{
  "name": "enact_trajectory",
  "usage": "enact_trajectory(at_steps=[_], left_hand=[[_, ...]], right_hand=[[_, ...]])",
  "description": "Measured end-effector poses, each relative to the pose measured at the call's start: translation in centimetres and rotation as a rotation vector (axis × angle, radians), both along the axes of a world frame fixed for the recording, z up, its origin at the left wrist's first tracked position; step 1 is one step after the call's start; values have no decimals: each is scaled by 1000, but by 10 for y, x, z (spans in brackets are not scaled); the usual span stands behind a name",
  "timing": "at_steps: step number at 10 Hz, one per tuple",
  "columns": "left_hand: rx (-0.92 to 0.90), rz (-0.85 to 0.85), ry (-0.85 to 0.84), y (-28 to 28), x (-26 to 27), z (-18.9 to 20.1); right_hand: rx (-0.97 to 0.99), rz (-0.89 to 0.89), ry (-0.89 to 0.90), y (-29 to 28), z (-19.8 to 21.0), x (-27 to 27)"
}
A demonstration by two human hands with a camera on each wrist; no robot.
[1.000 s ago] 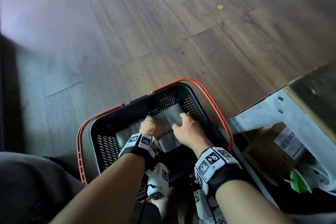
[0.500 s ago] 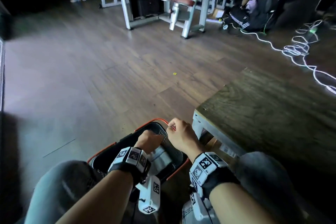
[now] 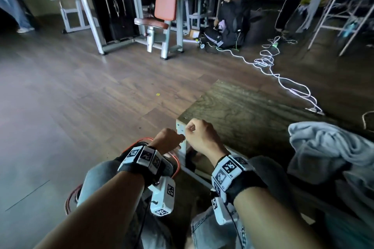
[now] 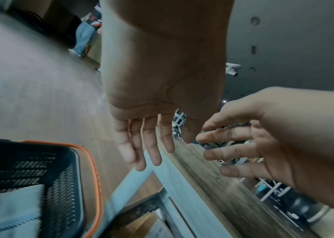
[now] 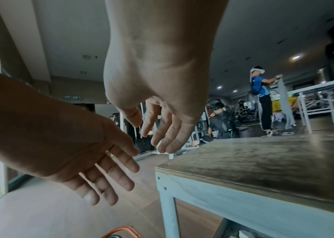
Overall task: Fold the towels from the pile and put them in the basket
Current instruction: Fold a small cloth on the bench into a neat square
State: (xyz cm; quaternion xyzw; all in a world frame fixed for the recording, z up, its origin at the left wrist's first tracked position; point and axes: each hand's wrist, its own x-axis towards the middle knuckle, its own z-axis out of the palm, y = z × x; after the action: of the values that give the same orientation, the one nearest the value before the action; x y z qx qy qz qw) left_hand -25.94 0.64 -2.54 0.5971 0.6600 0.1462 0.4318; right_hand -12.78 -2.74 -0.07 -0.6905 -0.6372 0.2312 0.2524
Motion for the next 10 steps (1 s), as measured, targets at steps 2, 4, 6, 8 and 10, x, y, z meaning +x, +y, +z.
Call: enact_trajectory(at_steps=[2, 4, 6, 8, 10], left_hand=[[-3, -113, -91, -17, 56, 16], [-53, -285, -90, -27, 108, 22], [18, -499, -106, -39, 156, 20], [39, -651, -65, -65, 197, 13], [14, -749, -17, -79, 219, 21]], right_hand=[[15, -203, -41, -37, 6, 46], [-45, -405, -21, -62, 0, 100], [-197, -484, -43, -96, -10, 155], [-356, -617, -286, -149, -37, 197], [-371, -672, -373, -173, -51, 216]])
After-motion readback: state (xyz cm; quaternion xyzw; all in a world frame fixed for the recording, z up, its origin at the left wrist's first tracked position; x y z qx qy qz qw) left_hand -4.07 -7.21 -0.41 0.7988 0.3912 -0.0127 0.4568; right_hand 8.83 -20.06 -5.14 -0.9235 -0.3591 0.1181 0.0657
